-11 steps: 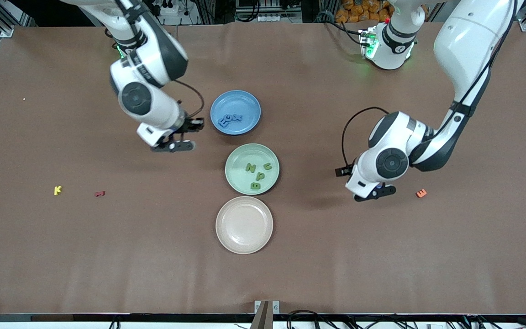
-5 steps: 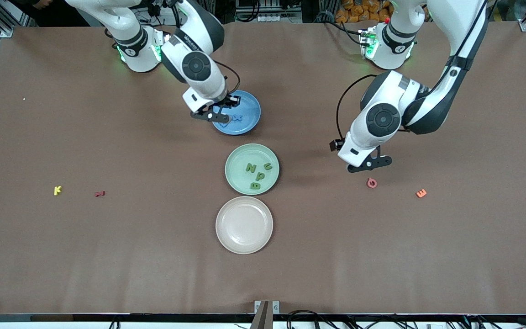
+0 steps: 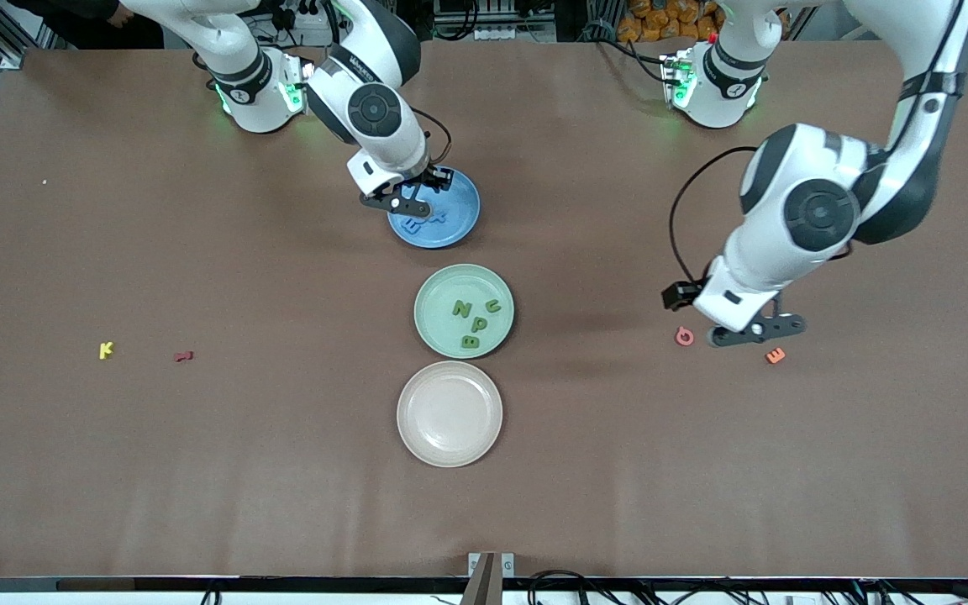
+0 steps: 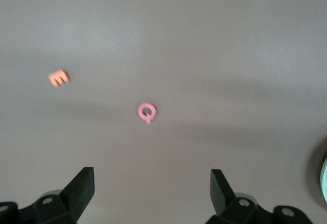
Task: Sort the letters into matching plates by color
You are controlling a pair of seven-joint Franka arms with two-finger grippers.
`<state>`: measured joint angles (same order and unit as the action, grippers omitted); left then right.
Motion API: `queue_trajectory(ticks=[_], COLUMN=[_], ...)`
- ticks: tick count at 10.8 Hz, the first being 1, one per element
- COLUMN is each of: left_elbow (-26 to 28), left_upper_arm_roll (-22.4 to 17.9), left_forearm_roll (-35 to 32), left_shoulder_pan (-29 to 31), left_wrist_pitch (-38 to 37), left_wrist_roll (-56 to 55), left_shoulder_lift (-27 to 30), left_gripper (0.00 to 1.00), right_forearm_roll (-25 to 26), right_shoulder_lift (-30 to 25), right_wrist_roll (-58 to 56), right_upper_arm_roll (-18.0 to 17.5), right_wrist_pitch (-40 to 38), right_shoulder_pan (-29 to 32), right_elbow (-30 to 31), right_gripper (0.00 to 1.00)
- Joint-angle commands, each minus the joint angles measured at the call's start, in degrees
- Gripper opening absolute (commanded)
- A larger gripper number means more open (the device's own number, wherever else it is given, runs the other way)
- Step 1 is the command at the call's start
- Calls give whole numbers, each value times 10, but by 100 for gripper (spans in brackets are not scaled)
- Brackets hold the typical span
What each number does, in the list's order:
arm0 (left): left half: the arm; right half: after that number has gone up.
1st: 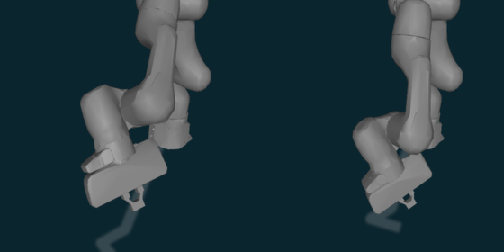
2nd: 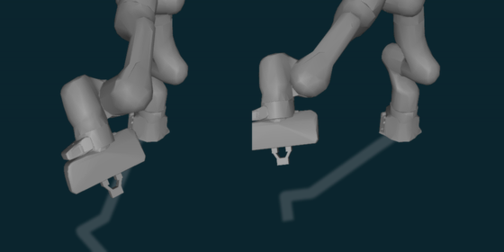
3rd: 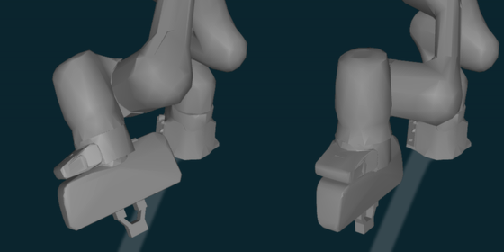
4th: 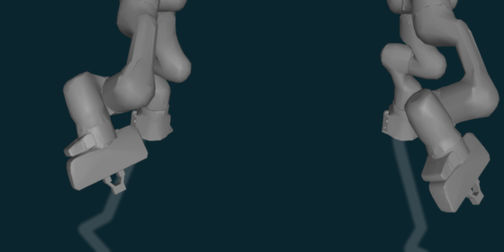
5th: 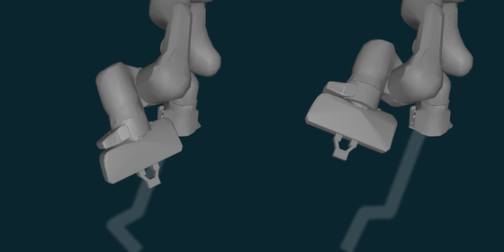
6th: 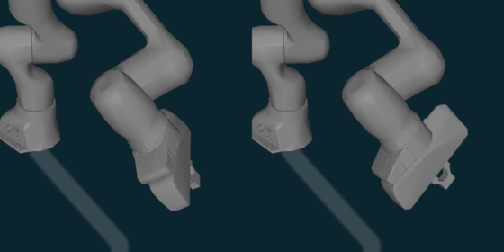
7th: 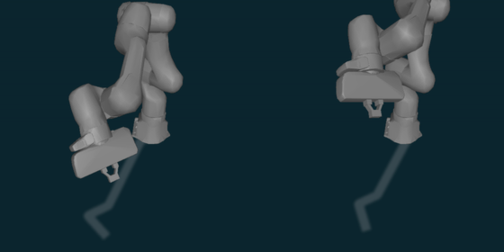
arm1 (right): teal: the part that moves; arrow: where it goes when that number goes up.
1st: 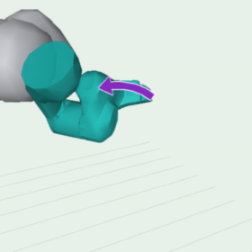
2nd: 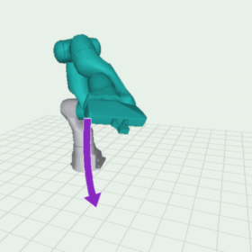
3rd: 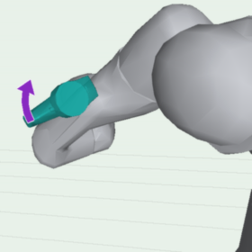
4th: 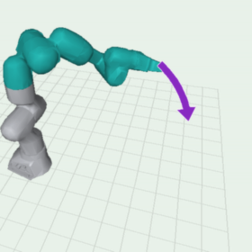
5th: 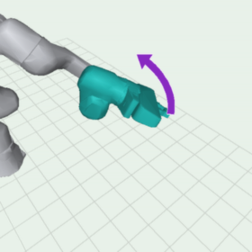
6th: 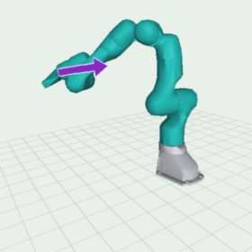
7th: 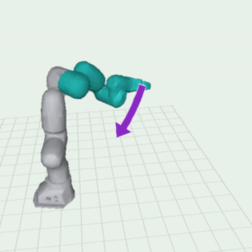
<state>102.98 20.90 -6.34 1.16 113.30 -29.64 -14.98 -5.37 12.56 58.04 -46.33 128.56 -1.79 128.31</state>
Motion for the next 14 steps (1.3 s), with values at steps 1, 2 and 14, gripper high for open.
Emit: queue_trajectory(ticks=[1,2,14], left_elbow=[-6,-12,-120], left_upper_arm_roll=[-42,-52,-110], left_forearm_roll=[18,19,58], left_shoulder_pan=[-19,-22,-17], left_wrist_pitch=[-12,-17,-229], left_wrist_roll=[55,60,261], left_shoulder_lift=[65,86,158], left_gripper=[100,100,100], right_forearm_roll=[-6,-5,29], right_shoulder_lift=[-2,-10,-150], right_wrist_roll=[4,2,-350], right_upper_arm_roll=[-6,-6,187], right_wrist_pitch=[1,-5,-284], right_shoulder_pan=[25,39,114], right_elbow=[3,2,-240], right_gripper=[100,100,100])
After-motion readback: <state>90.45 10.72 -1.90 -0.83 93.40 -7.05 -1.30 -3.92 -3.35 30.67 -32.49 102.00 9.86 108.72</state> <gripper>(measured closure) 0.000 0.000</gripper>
